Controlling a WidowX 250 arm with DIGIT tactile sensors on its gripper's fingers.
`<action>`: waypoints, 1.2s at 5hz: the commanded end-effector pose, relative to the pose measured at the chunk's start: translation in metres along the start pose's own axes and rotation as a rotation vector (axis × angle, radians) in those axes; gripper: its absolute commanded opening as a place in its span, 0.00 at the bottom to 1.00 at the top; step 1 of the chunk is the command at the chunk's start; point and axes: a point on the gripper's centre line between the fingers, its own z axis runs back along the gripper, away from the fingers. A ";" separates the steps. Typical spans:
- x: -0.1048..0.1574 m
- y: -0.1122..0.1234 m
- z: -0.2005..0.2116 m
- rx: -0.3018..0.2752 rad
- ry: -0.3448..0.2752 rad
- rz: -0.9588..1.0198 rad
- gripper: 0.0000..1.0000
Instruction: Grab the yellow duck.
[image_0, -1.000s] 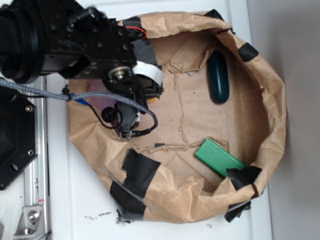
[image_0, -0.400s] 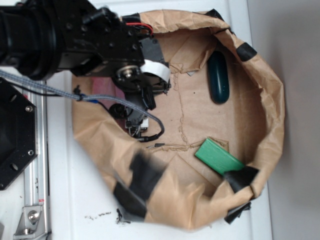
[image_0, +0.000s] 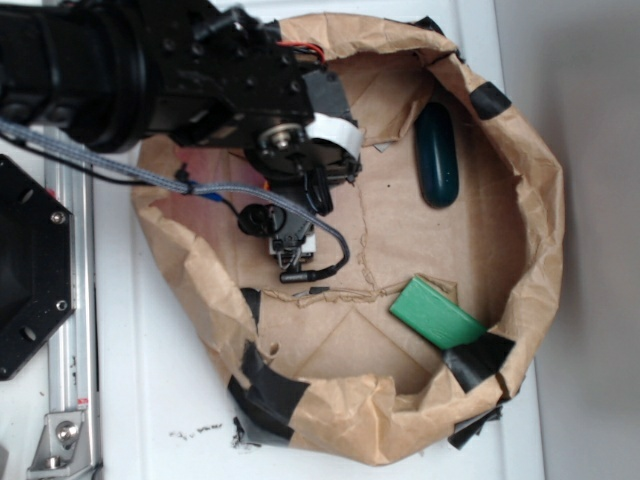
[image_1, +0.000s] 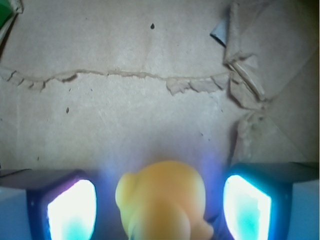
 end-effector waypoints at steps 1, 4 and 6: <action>0.003 0.011 -0.001 0.014 -0.028 0.015 0.00; 0.001 0.009 0.009 0.030 -0.052 0.007 0.00; 0.024 -0.011 0.075 -0.008 -0.115 0.059 0.00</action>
